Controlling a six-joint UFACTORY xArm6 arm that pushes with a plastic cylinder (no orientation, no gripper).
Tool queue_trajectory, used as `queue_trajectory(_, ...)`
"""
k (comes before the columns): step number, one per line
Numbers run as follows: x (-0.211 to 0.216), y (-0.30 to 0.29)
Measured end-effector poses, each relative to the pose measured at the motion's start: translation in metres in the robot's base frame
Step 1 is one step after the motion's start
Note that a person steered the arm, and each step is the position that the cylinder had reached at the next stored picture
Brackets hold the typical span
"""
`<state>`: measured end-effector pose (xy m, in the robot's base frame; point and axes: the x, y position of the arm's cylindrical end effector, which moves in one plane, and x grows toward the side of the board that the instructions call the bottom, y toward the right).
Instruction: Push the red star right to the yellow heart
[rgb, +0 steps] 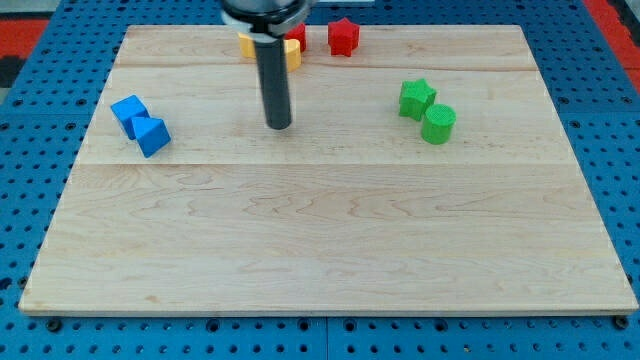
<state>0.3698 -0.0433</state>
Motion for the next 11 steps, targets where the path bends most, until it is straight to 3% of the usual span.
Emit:
queue_trajectory(1, -0.040, 0.022)
queue_trajectory(3, -0.123, 0.143)
queue_trajectory(4, -0.177, 0.150)
queue_trajectory(11, -0.173, 0.039)
